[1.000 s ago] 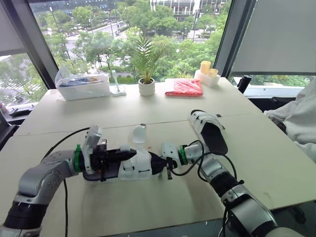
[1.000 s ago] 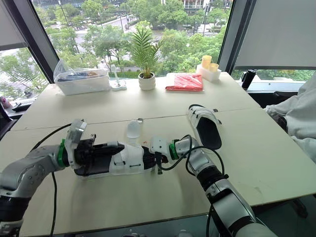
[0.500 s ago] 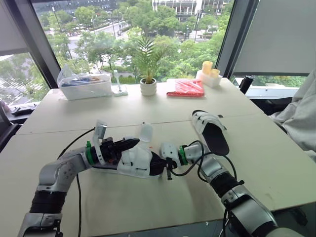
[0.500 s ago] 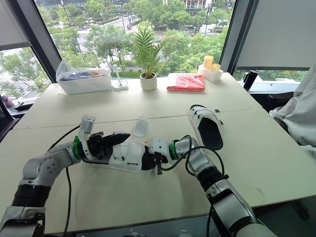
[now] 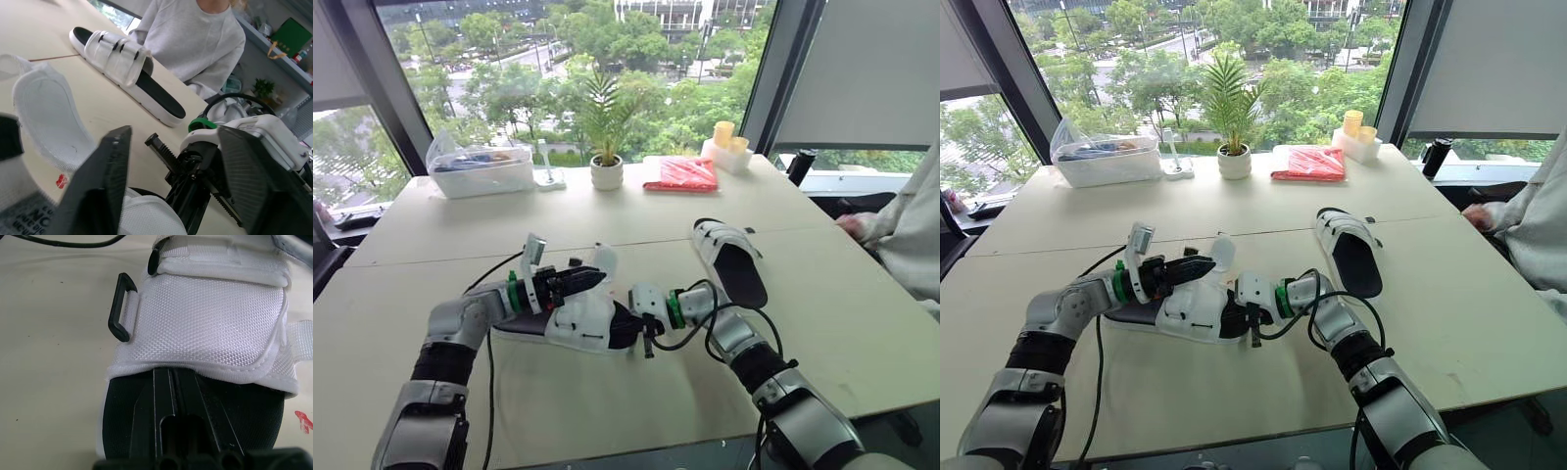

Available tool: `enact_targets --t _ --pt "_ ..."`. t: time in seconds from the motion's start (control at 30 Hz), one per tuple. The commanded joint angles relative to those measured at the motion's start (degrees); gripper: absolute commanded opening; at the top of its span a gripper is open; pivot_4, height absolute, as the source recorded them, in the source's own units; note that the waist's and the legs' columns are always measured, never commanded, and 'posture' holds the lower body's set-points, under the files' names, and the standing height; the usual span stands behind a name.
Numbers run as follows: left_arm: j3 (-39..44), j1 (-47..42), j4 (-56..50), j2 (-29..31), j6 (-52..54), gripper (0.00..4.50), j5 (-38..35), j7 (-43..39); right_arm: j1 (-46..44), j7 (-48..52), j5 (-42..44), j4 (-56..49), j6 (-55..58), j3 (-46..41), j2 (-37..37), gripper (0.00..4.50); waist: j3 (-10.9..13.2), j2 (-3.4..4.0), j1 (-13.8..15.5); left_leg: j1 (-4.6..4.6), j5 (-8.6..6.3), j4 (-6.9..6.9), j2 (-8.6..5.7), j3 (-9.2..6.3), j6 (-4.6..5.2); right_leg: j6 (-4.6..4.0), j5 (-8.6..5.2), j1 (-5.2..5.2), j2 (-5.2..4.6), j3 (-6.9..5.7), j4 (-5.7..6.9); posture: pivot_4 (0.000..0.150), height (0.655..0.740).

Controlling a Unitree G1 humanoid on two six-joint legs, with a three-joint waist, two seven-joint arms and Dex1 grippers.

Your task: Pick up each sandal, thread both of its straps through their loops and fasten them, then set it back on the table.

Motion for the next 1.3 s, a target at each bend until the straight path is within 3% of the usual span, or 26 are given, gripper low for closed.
enact_targets --t 0.03,0.17,0.27,0.4,0.5,0.77,1.2,1.3 --pt "2.11 0.41 0.95 -0.94 0.75 4.44 0.56 2.63 1.68 0.32 -1.40 0.05 1.47 1.21 -0.72 0.00 -0.01 -0.01 0.01 0.00 0.00 0.00 0.00 0.00 0.00 0.00 0.00 0.00 0.00 0.00 0.00 0.150 0.7400" --pt "6.46 0.24 2.76 -2.29 -1.10 4.44 1.08 8.84 2.03 0.17 -1.34 -0.41 1.77 1.18 -0.96 0.00 -0.02 -0.02 0.02 0.00 0.00 0.05 0.00 -0.01 0.00 0.01 0.01 0.02 0.00 0.00 0.02 0.150 0.7400" --pt "12.05 -3.19 10.66 -2.52 -6.15 4.44 2.60 17.53 2.17 0.18 -1.32 -0.59 1.92 1.26 -0.92 0.00 -0.02 -0.04 0.08 0.00 0.00 0.05 0.00 -0.02 0.00 0.01 0.01 0.00 0.00 -0.01 0.04 0.150 0.7400" --pt "16.15 -7.23 18.54 -0.11 -11.49 4.44 4.56 21.88 1.92 0.17 -1.38 -0.33 1.85 1.40 -0.56 0.00 -0.02 -0.10 0.08 -0.01 0.00 0.06 -0.01 -0.02 0.00 0.02 0.01 -0.01 -0.01 -0.03 0.04 0.150 0.7400" --pt "13.50 -5.85 16.00 2.62 -12.88 4.44 7.25 17.39 1.61 0.11 -1.40 -0.03 1.78 1.43 -0.25 0.00 -0.02 -0.11 -0.19 -0.02 0.00 0.04 -0.01 -0.01 -0.01 0.02 0.01 -0.03 -0.02 -0.03 0.04 0.150 0.7400" --pt "1.73 8.36 -4.38 13.19 -19.25 4.44 14.03 -3.43 2.14 0.12 -1.43 -0.25 1.55 1.52 -0.36 0.00 -0.03 -0.07 -0.36 -0.02 -0.01 -0.04 0.00 0.05 -0.03 0.01 0.01 -0.11 -0.01 0.07 0.06 0.150 0.7400" --pt "-1.85 9.57 -4.49 13.97 -30.12 4.44 21.43 -6.21 1.63 -0.12 -1.57 0.30 1.07 1.48 -0.22 0.00 -0.05 -0.08 0.00 -0.01 0.00 -0.05 0.01 0.02 -0.03 -0.05 0.04 -0.11 -0.02 0.03 0.06 0.150 0.7400" --pt "-2.45 10.94 -6.18 14.78 -29.83 3.65 20.74 -9.40 1.70 -0.16 -1.57 0.20 1.10 1.38 -0.38 0.00 -0.05 -0.08 -0.03 -0.01 0.00 -0.05 0.01 0.02 -0.03 -0.05 0.04 -0.11 -0.02 0.04 0.06 0.150 0.7400"
